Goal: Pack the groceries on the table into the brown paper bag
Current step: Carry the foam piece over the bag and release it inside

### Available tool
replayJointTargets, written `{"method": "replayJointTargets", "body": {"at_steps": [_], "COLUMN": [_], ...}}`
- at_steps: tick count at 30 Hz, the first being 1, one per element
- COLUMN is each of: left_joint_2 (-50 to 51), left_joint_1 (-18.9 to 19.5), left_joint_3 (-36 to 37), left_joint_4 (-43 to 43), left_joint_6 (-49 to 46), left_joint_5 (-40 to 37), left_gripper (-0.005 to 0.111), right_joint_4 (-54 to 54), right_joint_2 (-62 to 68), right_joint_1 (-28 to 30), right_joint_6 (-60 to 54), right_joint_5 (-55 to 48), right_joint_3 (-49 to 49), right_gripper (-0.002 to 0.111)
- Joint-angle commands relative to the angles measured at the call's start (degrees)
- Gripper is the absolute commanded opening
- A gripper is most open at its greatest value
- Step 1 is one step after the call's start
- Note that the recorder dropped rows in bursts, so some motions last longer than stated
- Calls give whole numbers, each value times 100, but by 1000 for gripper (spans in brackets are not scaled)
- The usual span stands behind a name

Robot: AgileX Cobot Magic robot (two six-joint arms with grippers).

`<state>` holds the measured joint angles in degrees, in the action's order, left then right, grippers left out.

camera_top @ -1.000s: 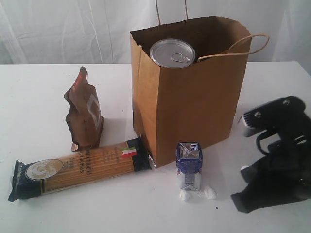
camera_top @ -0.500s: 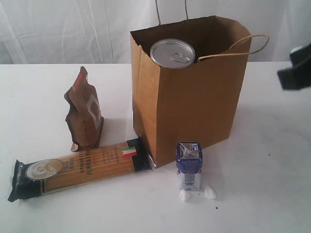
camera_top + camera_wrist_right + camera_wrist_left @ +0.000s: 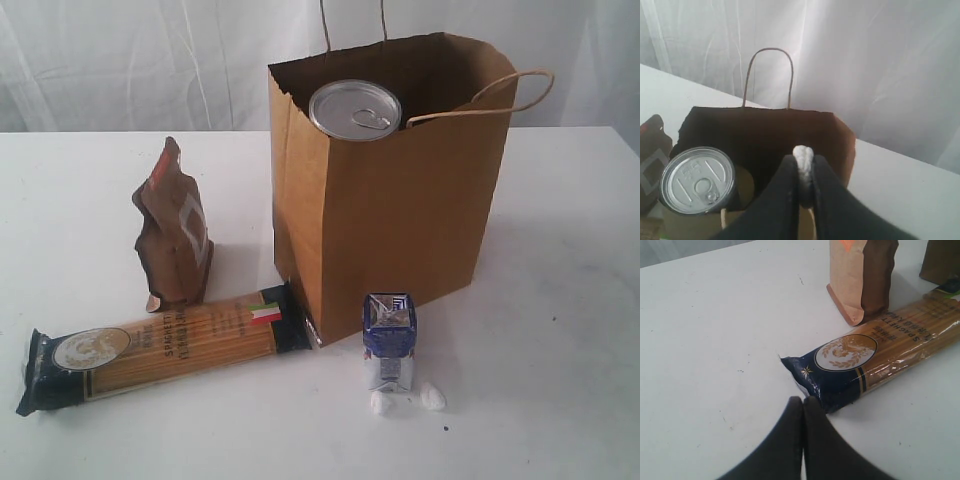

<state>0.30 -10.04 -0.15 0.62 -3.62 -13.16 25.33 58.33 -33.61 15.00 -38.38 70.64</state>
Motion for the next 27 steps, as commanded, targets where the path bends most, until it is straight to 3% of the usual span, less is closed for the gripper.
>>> {"method": "replayJointTargets", "body": {"at_steps": [1, 9, 19, 27], "left_joint_2": [-30, -30, -30, -30], "left_joint_1": [25, 25, 25, 25], "left_joint_3": [15, 15, 15, 15], "left_joint_4": [14, 14, 14, 14], "left_joint_6": [10, 10, 10, 10], "left_joint_5": [-17, -17, -17, -17], "left_gripper": [0, 0, 0, 0], "right_joint_4": [-24, -24, -24, -24], "right_joint_2": [501, 1275, 1942, 2245], "right_joint_1": [-7, 3, 553, 632], "right_joint_6": [-44, 65, 362, 492], "right_joint_5": [537, 1194, 1850, 2166], "right_joint_3": [12, 12, 12, 12], "right_gripper": [0, 0, 0, 0]}}
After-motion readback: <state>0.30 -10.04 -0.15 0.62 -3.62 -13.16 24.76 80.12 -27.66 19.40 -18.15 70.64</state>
